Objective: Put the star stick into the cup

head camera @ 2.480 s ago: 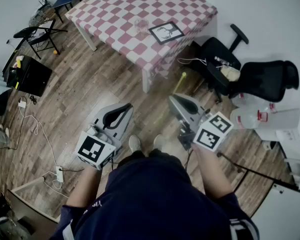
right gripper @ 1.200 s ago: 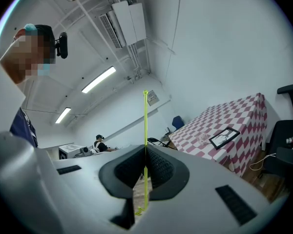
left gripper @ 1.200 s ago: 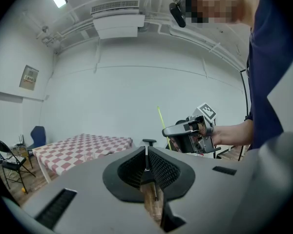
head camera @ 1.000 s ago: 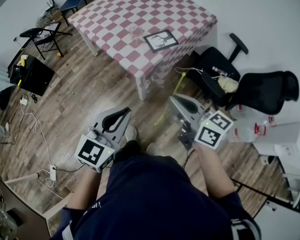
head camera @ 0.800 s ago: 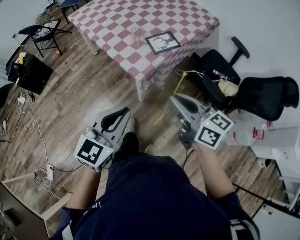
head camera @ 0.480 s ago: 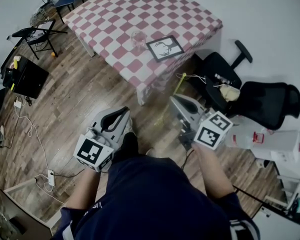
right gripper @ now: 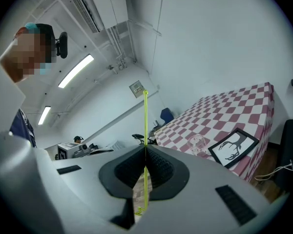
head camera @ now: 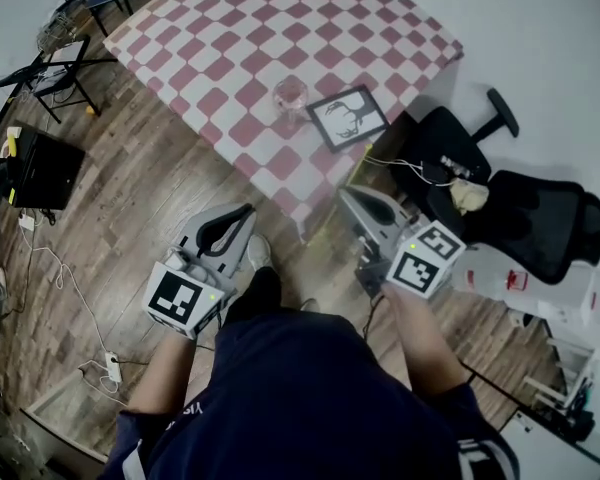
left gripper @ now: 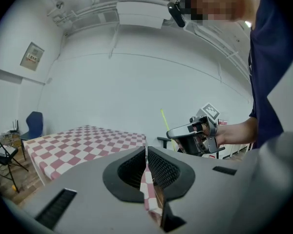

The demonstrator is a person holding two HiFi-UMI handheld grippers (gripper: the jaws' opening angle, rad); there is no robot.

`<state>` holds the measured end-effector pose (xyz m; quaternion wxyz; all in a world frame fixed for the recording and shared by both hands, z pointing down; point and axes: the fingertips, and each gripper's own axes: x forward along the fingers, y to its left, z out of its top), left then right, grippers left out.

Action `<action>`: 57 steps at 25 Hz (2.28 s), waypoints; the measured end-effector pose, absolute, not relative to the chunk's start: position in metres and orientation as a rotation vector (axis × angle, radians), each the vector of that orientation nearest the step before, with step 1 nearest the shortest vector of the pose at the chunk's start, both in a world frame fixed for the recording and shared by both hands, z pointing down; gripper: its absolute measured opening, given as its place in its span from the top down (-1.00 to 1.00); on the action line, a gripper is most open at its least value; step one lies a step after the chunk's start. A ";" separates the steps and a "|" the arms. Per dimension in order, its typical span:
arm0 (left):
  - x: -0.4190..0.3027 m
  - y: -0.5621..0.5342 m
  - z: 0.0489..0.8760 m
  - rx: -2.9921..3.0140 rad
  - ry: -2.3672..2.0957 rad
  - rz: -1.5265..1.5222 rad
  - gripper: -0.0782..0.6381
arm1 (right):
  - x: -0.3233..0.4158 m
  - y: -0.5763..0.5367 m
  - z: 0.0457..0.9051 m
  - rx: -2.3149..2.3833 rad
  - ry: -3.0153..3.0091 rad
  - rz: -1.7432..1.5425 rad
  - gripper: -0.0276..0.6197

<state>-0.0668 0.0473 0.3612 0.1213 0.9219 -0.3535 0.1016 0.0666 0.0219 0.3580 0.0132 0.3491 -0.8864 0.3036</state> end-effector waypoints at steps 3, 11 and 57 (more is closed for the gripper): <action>-0.080 0.015 0.364 2.694 -1.012 0.306 0.67 | 0.057 -0.006 0.363 1.114 -2.739 0.958 0.86; -0.108 -0.045 0.370 2.700 -0.961 0.309 0.67 | 0.041 -0.066 0.365 1.195 -2.691 0.956 0.86; -0.070 -0.163 0.430 2.437 -1.124 0.446 0.67 | 0.044 -0.306 0.459 1.093 -2.691 1.010 0.86</action>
